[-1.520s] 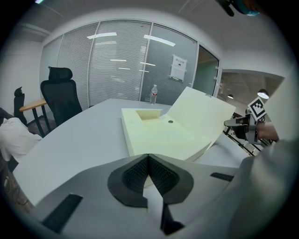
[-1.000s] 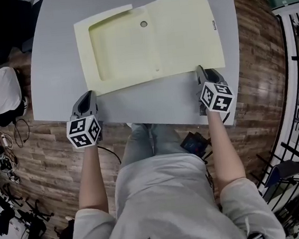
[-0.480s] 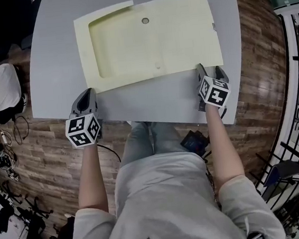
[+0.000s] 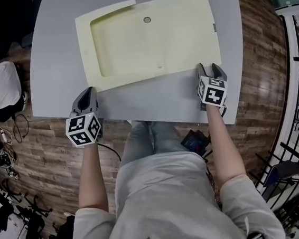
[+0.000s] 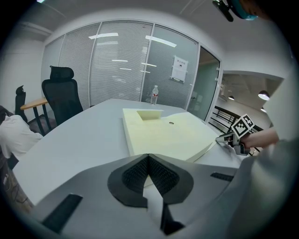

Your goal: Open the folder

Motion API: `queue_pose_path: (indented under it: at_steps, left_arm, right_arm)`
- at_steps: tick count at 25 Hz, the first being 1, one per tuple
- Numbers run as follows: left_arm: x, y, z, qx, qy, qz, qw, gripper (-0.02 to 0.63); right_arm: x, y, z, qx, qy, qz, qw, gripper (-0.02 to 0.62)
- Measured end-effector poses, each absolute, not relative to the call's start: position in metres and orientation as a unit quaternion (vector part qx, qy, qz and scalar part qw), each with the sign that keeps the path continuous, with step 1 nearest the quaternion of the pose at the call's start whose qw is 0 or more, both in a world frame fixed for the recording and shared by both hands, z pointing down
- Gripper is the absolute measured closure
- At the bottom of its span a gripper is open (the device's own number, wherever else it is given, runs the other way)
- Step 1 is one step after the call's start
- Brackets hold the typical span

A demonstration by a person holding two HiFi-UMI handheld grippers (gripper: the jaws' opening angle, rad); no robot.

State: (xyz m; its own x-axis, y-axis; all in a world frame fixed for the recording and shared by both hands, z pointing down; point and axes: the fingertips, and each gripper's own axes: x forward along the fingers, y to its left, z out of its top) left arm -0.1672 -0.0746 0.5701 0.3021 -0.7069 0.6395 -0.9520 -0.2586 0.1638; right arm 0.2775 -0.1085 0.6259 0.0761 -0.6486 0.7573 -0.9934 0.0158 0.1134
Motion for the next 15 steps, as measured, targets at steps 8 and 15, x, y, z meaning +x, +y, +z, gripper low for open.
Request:
queue_pose_path:
  at_steps: [8, 15]
  left_arm:
    - [-0.168, -0.074, 0.569, 0.760, -0.546, 0.225, 0.271, 0.597]
    - [-0.168, -0.075, 0.569, 0.758, -0.551, 0.221, 0.271, 0.597]
  right_arm:
    - [0.248, -0.108, 0.628, 0.591, -0.674, 0.223, 0.383, 0.556]
    - [0.248, -0.110, 0.631, 0.580, -0.674, 0.267, 0.373, 0.566]
